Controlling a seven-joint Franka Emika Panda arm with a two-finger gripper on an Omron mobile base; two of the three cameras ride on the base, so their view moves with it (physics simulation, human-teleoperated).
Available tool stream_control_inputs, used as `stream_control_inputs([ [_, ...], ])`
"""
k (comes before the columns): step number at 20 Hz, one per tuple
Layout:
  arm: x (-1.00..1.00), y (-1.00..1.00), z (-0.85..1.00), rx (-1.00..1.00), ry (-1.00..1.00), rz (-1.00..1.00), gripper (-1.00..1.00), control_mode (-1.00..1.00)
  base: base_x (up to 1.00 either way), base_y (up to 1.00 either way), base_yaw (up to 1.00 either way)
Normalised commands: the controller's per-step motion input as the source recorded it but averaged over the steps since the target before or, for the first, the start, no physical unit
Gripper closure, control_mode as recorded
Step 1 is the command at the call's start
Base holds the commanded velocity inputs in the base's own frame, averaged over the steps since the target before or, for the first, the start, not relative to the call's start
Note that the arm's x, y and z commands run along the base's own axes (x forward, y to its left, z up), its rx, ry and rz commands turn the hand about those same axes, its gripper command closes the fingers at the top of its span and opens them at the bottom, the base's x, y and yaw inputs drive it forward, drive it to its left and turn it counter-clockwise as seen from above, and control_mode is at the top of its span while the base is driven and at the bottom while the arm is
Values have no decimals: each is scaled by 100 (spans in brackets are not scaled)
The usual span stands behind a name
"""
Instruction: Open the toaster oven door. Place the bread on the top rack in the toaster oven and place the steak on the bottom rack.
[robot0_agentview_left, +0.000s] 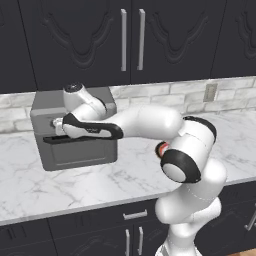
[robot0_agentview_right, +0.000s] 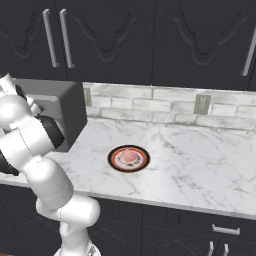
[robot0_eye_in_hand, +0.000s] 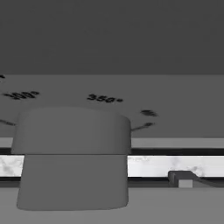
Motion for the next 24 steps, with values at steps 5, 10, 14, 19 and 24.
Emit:
stream_control_inputs([
  [5, -29, 14, -94, 0, 8, 0, -100, -100, 0, 0, 0],
  [10, -47, 16, -94, -4, 2, 0, -100, -100, 0, 0, 0],
  [14, -53, 16, -94, -6, 0, 0, -100, -100, 0, 0, 0],
  [19, -54, 15, -94, -5, 0, 0, -100, -100, 0, 0, 0],
  [24, -55, 9, -94, -6, 3, 0, -100, -100, 0, 0, 0],
])
